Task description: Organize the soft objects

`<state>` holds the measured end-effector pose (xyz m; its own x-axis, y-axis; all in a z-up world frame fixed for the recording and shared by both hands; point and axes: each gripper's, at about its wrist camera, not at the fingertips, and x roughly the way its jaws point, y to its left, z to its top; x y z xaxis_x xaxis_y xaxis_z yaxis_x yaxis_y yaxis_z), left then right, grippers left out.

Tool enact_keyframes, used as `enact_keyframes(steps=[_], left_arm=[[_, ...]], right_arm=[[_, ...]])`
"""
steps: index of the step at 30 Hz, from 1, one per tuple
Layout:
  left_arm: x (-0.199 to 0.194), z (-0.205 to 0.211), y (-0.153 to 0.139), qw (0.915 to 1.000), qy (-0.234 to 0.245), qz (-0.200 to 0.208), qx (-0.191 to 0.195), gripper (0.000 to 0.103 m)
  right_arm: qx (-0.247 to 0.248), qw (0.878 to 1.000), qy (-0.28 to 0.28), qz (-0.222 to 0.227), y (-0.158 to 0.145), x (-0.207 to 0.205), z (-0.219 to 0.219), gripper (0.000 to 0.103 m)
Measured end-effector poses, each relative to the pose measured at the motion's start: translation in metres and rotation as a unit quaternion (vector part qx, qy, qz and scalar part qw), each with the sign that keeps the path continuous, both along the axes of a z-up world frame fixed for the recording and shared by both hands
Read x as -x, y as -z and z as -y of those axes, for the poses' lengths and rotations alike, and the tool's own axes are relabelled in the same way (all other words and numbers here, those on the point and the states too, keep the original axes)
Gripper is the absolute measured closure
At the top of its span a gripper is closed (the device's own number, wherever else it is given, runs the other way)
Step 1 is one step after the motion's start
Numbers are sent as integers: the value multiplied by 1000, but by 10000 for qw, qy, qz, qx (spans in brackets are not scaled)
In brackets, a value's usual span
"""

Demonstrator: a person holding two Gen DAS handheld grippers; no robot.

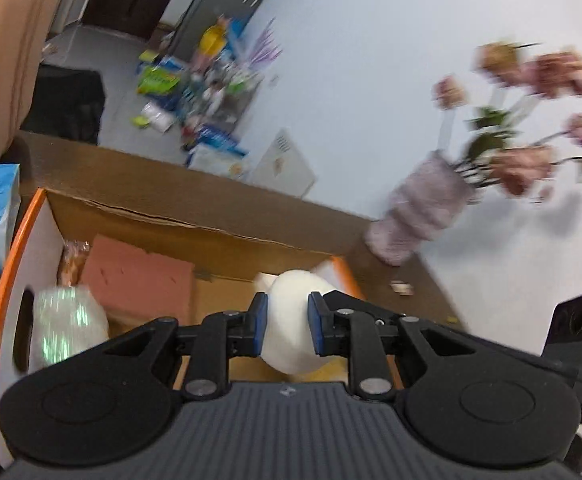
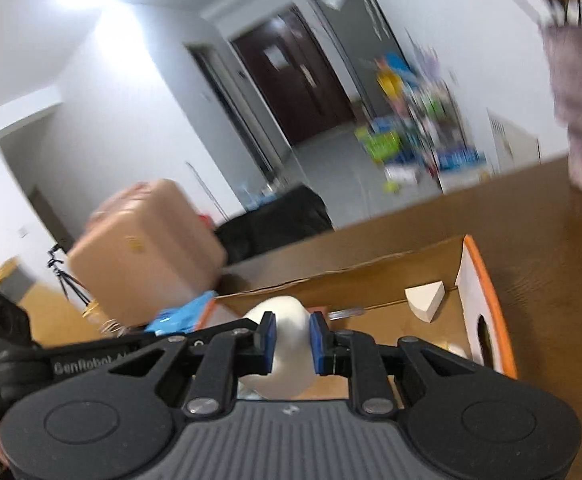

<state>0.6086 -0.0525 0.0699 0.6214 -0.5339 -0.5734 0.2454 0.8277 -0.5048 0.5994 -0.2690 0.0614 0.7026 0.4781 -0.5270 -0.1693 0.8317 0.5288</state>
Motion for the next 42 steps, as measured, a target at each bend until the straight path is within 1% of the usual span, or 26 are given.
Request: enact_keyframes(steps=[1,3,5,7,8,10,12,14,16,17,18,19,21,23,24,25,27,29,30,31,33,35,37,40,42], left_arm=[[-14,1,8,9998,-88,-159,-30,81],[-37,2,26,9992,-181,-342,-96,79],[-55,5,43,9984,-239,-461,-208,79],[-68,6,56,9976,-268,-542,-339,74],[-68,6,58,9976,-308,-512,-355,71],[-67,5,58,9979,-321,-401,-396,63],[-63,4,56,9979,-281,-265,-527,61],[-59,3,51,9974,-317,-170,-626,60],[-50,0,45,9972,-302,-114,-669,57],[-46,-1,39,9968,-277,-54,-746,57],[-39,-2,33,9961,-281,34,-836,56],[-33,-3,27,9954,-289,115,-910,54],[-19,-4,12,9935,-297,272,-1061,51],[-3,-4,-5,9905,-286,478,-1255,47],[7,-5,-15,9884,-284,595,-1367,42],[18,-7,-24,9859,-279,734,-1481,34],[41,-10,-41,9794,-260,1041,-1710,23],[65,-16,-54,9699,-310,1334,-2015,21],[75,-18,-59,9658,-360,1424,-2137,19],[84,-20,-64,9627,-403,1502,-2215,17],[105,-25,-72,9586,-517,1610,-2291,15],[124,-27,-75,9541,-604,1767,-2339,13],[144,-30,-74,9480,-734,1934,-2419,11],[181,-28,-70,9366,-813,2242,-2568,10],[210,-27,-69,9278,-850,2497,-2640,7]], right_arm=[[-89,9997,29,-244,11,-20,0,85],[-143,9983,126,-543,31,-46,-2,85],[-141,9965,232,-794,48,-66,-4,85],[-99,9949,316,-956,62,-82,-5,85],[0,9943,378,-999,67,-86,-7,85],[78,9937,482,-1011,73,-88,-10,83],[105,9942,462,-962,77,-89,-12,82],[-70,9938,260,-1078,80,-90,-13,82],[-243,9940,195,-1053,76,-89,-10,74],[-178,9948,350,-938,69,-83,-8,73],[25,9955,536,-783,59,-75,-7,71],[207,9958,613,-654,49,-71,-5,71],[443,9958,651,-468,27,-57,-4,70],[622,9959,568,-326,3,-41,-1,68],[751,9955,535,-217,-8,-31,0,63],[945,9941,515,-99,-19,-19,0,54],[1431,9882,513,177,-42,5,4,43],[1860,9800,558,423,-60,34,9,41],[1974,9774,563,498,-68,43,13,39],[2045,9757,553,568,-74,55,17,35],[2070,9745,582,647,-84,78,24,33],[2057,9740,569,759,-89,98,28,33],[2023,9735,569,900,-90,117,26,33],[1955,9722,529,1176,-87,158,24,33],[1997,9681,512,1426,-83,183,17,33]])
